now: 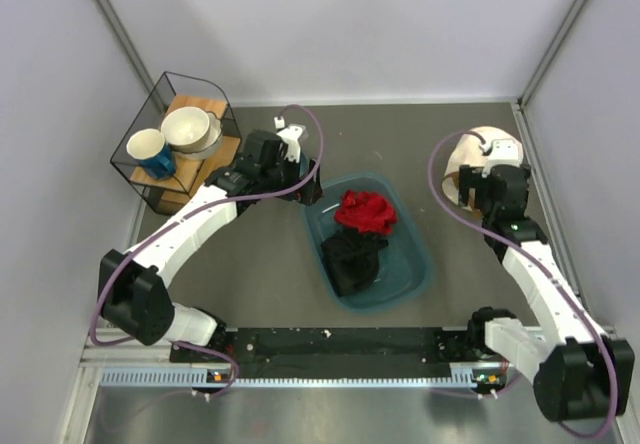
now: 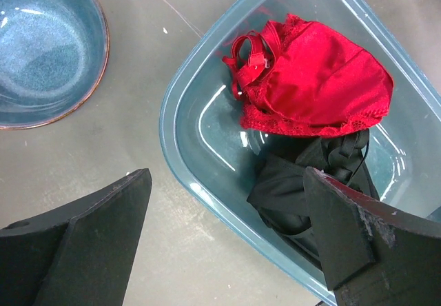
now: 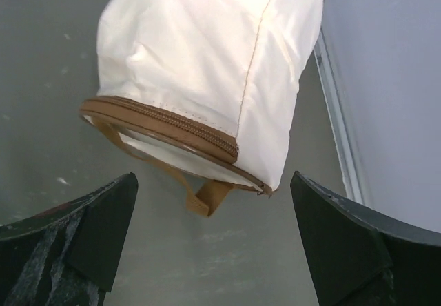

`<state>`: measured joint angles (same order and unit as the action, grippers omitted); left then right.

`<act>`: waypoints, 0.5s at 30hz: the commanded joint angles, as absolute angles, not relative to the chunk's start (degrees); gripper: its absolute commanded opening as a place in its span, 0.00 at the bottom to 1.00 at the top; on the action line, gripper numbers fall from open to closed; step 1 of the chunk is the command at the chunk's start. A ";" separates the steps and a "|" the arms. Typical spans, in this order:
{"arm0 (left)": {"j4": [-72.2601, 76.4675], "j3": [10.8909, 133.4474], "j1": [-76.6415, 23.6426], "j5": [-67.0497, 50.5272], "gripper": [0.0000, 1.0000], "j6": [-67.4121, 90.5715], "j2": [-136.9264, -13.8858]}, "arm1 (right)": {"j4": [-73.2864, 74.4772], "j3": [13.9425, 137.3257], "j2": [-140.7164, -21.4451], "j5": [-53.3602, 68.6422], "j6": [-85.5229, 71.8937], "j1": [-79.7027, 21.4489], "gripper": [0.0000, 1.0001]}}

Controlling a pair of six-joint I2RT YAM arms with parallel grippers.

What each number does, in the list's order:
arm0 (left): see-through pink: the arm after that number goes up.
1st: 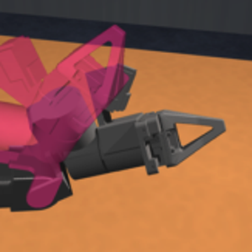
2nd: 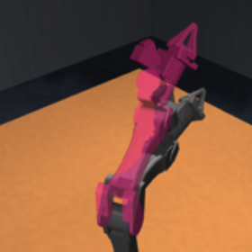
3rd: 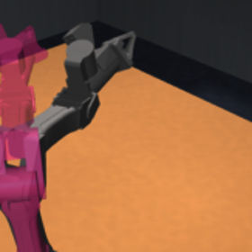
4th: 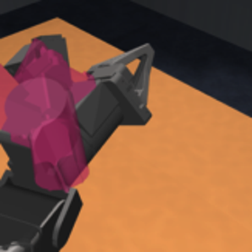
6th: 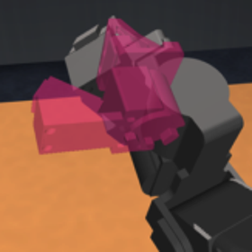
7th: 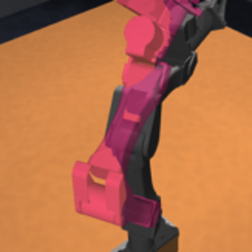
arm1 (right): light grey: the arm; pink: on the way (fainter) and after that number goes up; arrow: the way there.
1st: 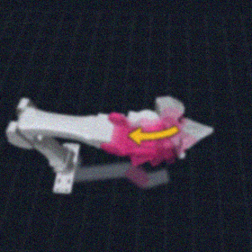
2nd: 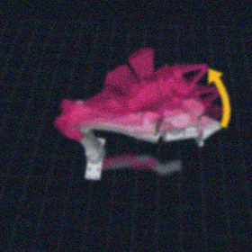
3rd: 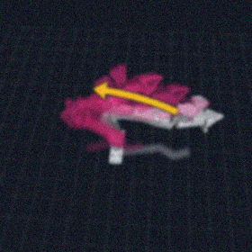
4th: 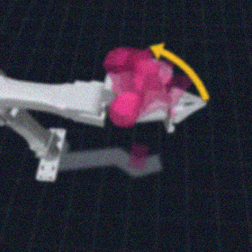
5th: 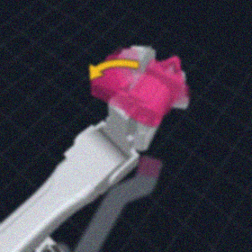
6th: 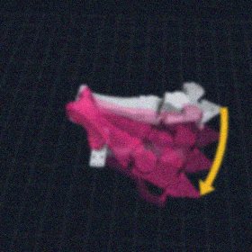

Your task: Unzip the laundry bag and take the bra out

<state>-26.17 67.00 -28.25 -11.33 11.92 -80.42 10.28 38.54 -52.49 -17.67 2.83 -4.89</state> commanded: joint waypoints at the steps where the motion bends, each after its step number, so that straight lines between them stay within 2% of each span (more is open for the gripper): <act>1: -23.73 69.17 -28.65 -12.57 0.97 12.57 -80.85 | 6.07 42.79 -59.05 -19.69 14.85 -5.54 0.95; 5: -23.82 69.26 -29.09 -12.57 0.97 12.74 -81.12 | 0.54 44.47 -65.38 -19.25 20.46 -5.62 0.93; 6: -24.08 69.26 -29.18 -11.96 0.97 12.57 -81.12 | 0.44 44.99 -68.87 -19.94 22.39 -5.71 0.87; 8: -24.87 69.26 -29.27 -11.17 0.97 12.31 -80.51 | 0.79 47.28 -71.53 -23.01 23.03 -5.97 0.71; 9: -25.05 69.00 -29.27 -10.64 0.97 12.30 -79.81 | 1.05 47.89 -72.33 -23.55 22.59 -6.06 0.52; 11: -25.05 68.12 -29.27 -9.23 0.97 11.95 -78.93 | 2.54 48.78 -71.64 -20.94 21.80 -6.24 0.37; 14: -24.79 67.85 -29.27 -9.14 0.98 11.95 -78.22 | 4.21 48.95 -68.04 -16.19 18.47 -6.50 0.00; 15: -24.79 68.20 -29.27 -9.40 0.98 11.95 -78.57 | 5.35 49.22 -67.07 -15.39 15.15 -6.68 0.00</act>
